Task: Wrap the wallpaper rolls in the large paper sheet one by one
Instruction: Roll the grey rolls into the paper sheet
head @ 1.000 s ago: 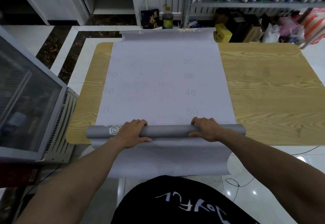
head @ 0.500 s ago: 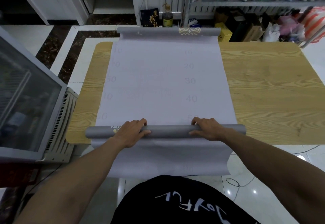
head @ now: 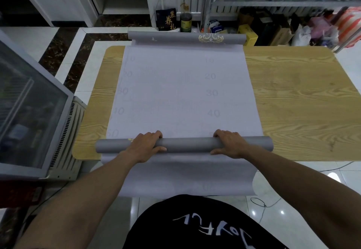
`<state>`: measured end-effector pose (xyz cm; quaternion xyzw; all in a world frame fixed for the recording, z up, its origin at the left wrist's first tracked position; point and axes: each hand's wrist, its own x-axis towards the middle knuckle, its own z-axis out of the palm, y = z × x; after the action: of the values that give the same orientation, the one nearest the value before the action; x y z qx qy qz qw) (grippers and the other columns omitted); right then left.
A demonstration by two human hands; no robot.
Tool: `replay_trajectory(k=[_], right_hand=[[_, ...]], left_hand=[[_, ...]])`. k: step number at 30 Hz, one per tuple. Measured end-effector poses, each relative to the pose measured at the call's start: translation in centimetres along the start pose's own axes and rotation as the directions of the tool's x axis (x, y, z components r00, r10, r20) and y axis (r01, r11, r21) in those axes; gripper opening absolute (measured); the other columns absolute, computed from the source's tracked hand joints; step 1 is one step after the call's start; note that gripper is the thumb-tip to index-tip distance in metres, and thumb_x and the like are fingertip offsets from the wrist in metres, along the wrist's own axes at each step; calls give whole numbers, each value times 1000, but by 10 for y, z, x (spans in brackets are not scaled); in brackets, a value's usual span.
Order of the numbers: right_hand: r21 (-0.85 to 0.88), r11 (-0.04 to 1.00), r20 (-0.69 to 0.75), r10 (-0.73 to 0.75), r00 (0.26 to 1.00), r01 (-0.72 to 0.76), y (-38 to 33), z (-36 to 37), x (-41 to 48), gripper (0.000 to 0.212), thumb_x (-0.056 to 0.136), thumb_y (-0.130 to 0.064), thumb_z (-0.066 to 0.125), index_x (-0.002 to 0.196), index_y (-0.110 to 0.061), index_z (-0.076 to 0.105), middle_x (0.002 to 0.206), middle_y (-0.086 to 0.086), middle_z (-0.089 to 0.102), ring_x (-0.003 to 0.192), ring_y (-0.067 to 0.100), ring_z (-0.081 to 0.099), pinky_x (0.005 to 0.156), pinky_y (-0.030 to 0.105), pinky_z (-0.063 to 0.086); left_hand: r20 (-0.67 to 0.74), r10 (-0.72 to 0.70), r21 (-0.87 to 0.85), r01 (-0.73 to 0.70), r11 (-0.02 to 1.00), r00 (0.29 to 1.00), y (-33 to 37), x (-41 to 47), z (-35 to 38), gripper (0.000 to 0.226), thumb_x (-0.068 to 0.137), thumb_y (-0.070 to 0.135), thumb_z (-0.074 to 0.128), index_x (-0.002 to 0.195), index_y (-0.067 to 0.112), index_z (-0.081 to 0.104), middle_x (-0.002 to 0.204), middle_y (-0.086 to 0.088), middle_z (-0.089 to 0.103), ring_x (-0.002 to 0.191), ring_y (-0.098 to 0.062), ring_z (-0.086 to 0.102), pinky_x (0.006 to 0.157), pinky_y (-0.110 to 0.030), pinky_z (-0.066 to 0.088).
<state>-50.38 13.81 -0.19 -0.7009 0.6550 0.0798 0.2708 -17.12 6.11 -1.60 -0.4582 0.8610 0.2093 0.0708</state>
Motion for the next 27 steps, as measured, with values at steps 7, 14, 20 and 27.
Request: replay_trajectory(k=[7,14,20,27], right_hand=[[-48,999,5,-9,1000,9,1,2,3,71,82,-72,48,129,-18,49,129,2,50,114,19,47,99,38,39],[-14,1000,9,15,1000,-15,-4,-1,4,66,77,-70,58,114,-15,52,115,4,55,93,17,50,83,31,41],[-22,999,14,32,999,-31,-5,0,3,69,79,-70,55,117,-12,55,116,6,52,99,23,53,90,36,44],[22,1000,6,15,1000,-15,-6,-7,2,57,87,-62,51,123,-20,42,118,7,57,102,26,54,90,40,42]], left_hand=[[-29,26,-2,-26,1000,999,-4,4,0,47,94,54,43,118,16,57,116,-3,61,98,-22,57,86,-34,43],[-55,16,45,-14,999,998,-2,9,-3,63,89,68,35,116,18,62,111,-5,65,92,-24,60,84,-35,46],[-49,-30,59,33,998,998,-2,8,-2,66,87,70,35,125,22,59,112,-4,55,92,-25,56,86,-32,43],[-57,0,68,4,998,998,1,3,-5,56,84,64,53,114,18,47,103,-1,60,92,-23,53,97,-37,35]])
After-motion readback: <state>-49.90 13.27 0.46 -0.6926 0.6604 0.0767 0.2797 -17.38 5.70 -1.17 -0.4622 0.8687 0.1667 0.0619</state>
